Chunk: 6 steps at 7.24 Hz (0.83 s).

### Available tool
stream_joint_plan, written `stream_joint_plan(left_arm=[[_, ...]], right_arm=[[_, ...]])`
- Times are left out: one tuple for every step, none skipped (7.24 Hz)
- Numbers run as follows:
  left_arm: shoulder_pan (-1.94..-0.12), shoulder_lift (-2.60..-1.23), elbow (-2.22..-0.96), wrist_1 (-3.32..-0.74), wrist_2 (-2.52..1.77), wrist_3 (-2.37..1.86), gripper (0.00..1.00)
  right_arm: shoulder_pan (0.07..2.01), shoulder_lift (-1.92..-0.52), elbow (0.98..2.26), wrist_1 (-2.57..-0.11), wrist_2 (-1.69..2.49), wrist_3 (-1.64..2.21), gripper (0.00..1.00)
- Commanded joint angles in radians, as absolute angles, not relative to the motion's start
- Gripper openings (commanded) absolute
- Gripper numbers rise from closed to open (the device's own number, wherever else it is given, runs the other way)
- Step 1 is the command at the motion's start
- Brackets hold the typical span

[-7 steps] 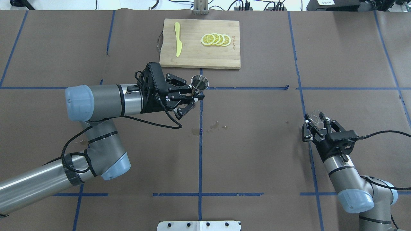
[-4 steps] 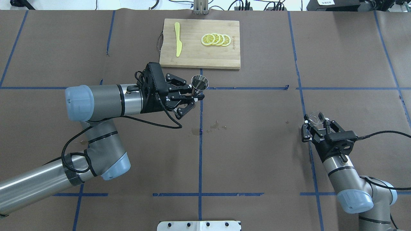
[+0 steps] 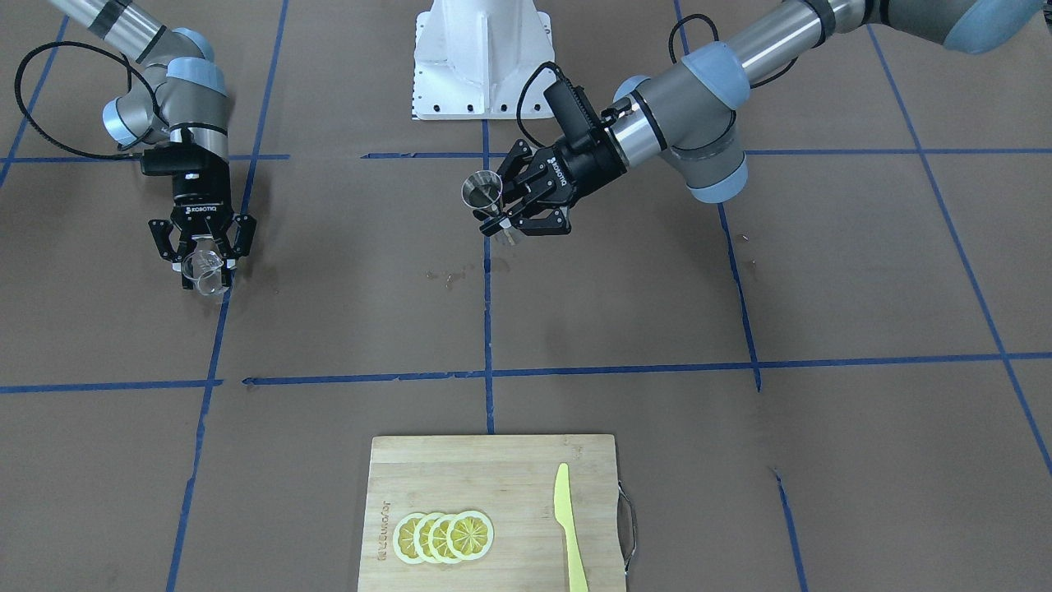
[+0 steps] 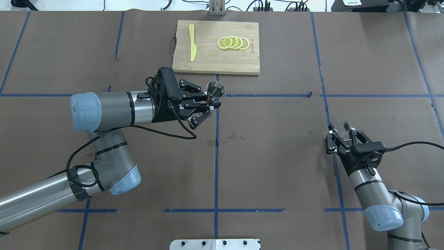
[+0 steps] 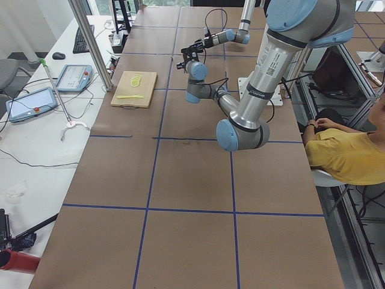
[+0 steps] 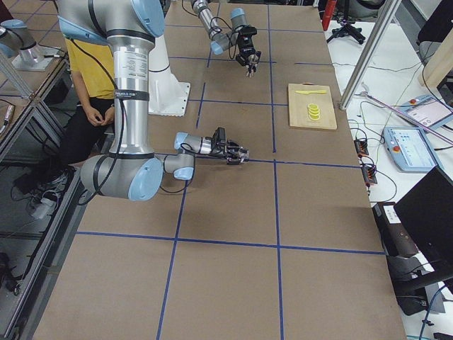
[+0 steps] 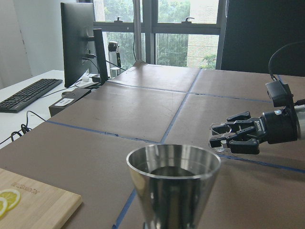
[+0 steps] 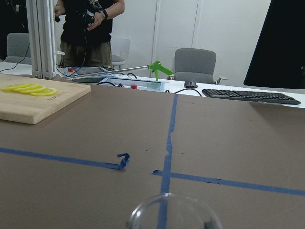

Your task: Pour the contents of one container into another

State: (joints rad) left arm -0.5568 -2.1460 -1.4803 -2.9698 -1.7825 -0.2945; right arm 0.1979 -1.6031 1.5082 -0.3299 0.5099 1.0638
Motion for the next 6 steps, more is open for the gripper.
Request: stream_joint_plan(left_arm=[[-0.557, -2.146, -1.48, -2.97, -1.781, -0.295, 0.0], [-0.557, -2.146, -1.48, -2.97, -1.781, -0.295, 0.0], [-0.557, -2.146, -1.48, -2.97, -1.781, -0.295, 0.0], [-0.557, -2.148, -1.48, -2.97, -1.782, -0.296, 0.0], [-0.557, -2.148, -1.48, -2.97, -1.782, -0.296, 0.0], [-0.557, -2.148, -1.48, -2.97, -1.781, -0.296, 0.0]], right_arm=[[0.198, -1.605, 1.506, -0.331, 0.509, 1.063, 0.59], [0.198, -1.605, 1.508, -0.331, 0.509, 1.063, 0.61], [0.198, -1.605, 1.508, -0.331, 0.511, 1.063, 0.68], [0.198, -1.605, 1.506, -0.331, 0.511, 1.063, 0.69], [0.198, -1.605, 1.508, -0.33, 0.512, 1.063, 0.7], [0.198, -1.605, 1.508, -0.331, 0.512, 1.062, 0.72]])
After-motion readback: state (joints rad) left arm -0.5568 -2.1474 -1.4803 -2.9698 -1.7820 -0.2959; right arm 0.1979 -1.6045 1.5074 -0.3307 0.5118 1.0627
